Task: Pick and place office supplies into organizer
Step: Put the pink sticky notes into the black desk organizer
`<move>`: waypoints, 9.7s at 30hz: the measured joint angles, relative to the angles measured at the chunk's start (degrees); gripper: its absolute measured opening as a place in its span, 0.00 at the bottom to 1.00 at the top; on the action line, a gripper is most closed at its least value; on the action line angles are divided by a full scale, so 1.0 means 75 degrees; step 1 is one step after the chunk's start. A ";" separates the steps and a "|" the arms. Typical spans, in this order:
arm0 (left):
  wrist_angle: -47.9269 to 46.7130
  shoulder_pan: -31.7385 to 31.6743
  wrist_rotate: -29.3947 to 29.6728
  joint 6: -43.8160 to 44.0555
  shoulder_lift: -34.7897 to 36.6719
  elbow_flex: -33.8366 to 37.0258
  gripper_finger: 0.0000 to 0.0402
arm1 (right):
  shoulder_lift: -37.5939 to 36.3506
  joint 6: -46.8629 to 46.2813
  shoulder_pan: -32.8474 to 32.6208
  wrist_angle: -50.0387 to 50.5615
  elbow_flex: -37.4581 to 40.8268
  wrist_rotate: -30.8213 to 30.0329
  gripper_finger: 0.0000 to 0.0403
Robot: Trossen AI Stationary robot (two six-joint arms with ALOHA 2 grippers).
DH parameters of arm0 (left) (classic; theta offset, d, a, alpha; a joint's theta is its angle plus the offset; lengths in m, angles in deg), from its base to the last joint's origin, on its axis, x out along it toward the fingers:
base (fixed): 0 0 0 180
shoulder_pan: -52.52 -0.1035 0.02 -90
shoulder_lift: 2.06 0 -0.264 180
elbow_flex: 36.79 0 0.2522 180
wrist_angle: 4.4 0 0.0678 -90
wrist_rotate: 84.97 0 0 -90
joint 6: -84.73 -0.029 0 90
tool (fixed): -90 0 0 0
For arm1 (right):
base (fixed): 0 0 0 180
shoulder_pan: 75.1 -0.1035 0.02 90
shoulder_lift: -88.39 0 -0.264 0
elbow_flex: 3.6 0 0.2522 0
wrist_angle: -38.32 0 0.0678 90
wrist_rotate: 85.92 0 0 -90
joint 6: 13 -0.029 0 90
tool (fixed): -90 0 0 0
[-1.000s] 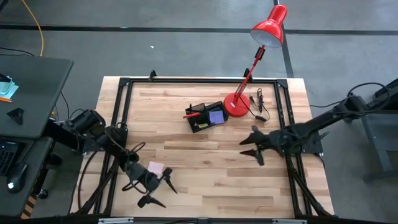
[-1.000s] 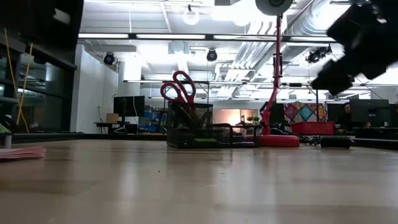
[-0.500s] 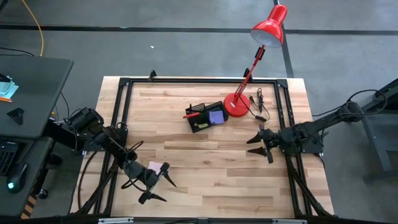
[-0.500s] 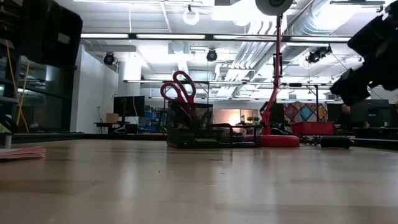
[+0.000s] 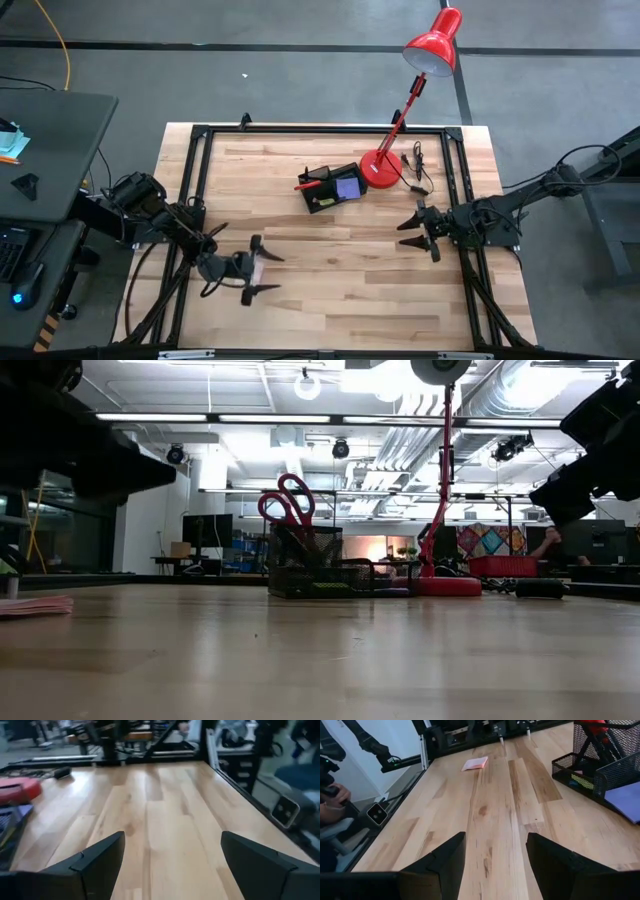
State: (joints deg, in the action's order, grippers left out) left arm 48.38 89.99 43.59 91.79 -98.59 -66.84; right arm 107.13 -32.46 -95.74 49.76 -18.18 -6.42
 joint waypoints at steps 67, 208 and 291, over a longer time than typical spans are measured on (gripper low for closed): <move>-0.1435 0.2401 0.1382 0.2873 -0.0009 0.1751 0.98 | 0.0006 0.0000 -0.0001 0.0087 -0.0012 -0.0006 0.50; -0.7505 -0.6107 -0.4236 -0.0049 -0.0015 -0.6614 0.61 | 0.0003 0.0000 -0.0002 0.0114 -0.0012 -0.0006 0.50; -0.8608 -0.4447 -0.4477 -0.0494 -0.0015 -0.6497 0.61 | 0.7423 -0.3395 -0.0727 -0.4231 -0.3937 -0.1008 0.55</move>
State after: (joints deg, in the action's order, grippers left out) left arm -16.18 56.64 10.02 88.09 -98.70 -115.57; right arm 162.80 -57.93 -101.20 18.02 -47.71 -13.98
